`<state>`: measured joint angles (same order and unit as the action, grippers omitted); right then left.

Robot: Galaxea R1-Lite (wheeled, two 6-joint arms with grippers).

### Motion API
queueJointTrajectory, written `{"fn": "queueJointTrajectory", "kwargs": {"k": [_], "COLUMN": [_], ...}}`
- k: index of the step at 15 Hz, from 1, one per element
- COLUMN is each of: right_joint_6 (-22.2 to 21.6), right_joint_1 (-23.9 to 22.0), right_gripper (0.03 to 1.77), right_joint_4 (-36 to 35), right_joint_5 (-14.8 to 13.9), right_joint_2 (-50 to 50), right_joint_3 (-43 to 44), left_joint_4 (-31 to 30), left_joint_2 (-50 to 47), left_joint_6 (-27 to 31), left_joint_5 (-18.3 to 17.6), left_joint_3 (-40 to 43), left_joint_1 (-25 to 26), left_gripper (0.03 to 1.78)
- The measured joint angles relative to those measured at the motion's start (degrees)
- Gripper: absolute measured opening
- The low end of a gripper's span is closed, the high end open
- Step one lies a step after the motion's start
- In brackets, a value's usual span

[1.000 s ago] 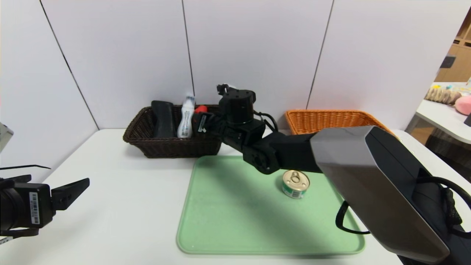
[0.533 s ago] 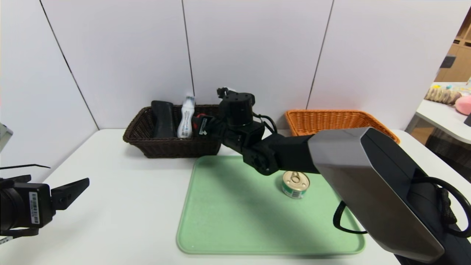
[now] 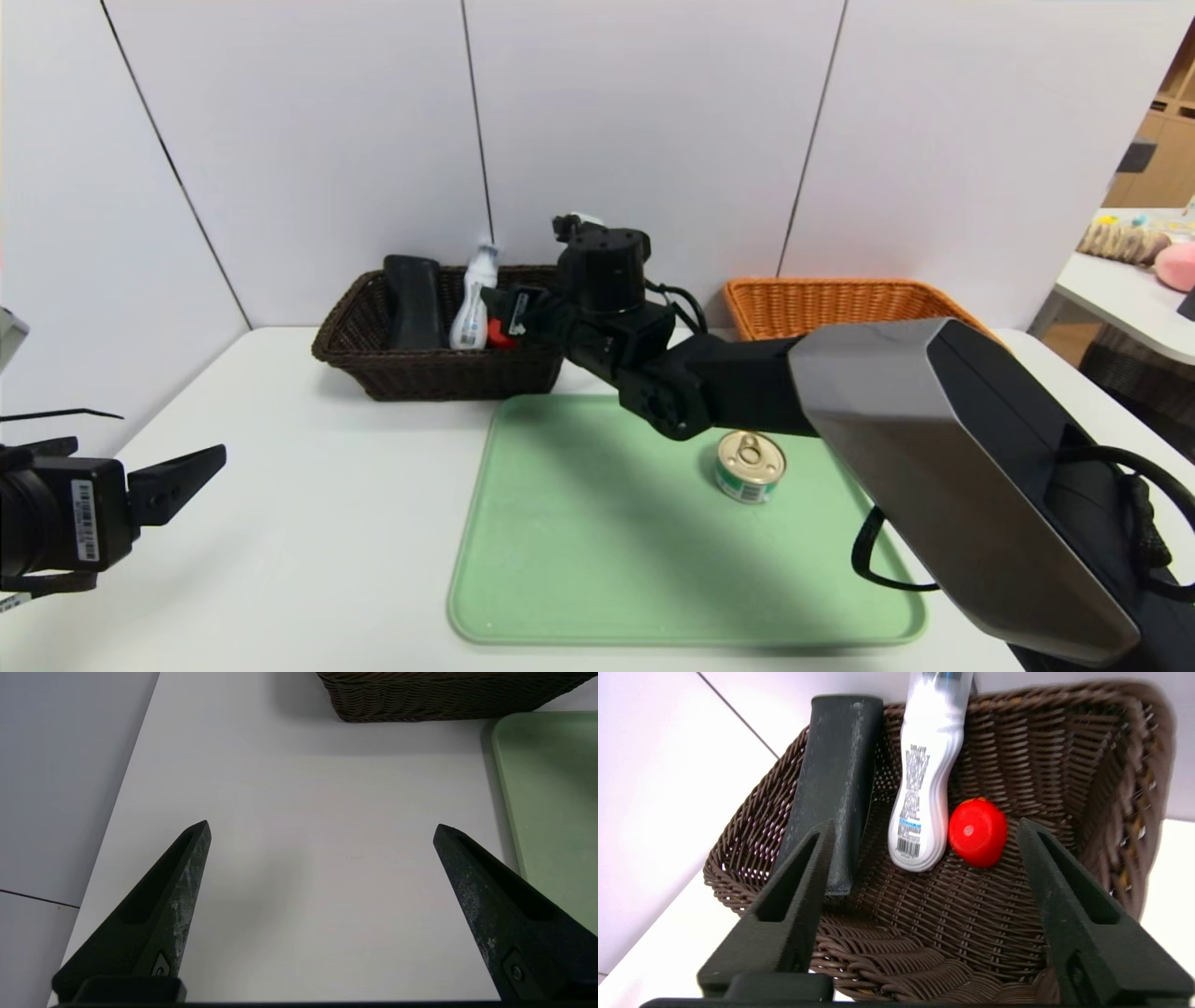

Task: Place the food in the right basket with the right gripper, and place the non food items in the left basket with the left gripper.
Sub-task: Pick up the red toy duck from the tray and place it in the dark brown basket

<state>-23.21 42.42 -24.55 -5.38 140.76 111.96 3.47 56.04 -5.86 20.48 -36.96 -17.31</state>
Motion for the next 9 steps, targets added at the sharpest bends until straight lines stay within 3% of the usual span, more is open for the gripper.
{"fn": "queueJointTrajectory", "kwargs": {"k": [5, 9], "right_joint_6": [3.29, 12.67], "right_joint_1": [0.07, 0.10], "right_gripper": [1.54, 1.61], "right_joint_4": [4.35, 6.72], "right_joint_5": [-3.46, -7.55], "right_joint_2": [-7.11, -17.25], "right_joint_3": [-0.20, -9.16], "left_joint_4": [-0.10, -0.17], "left_joint_2": [2.65, 4.35], "left_joint_6": [0.35, 0.33], "left_joint_5": [-0.61, -1.55], "left_joint_3": [-4.29, -5.68], "left_joint_1": [-0.10, -1.05], "left_gripper": [1.69, 1.69]}}
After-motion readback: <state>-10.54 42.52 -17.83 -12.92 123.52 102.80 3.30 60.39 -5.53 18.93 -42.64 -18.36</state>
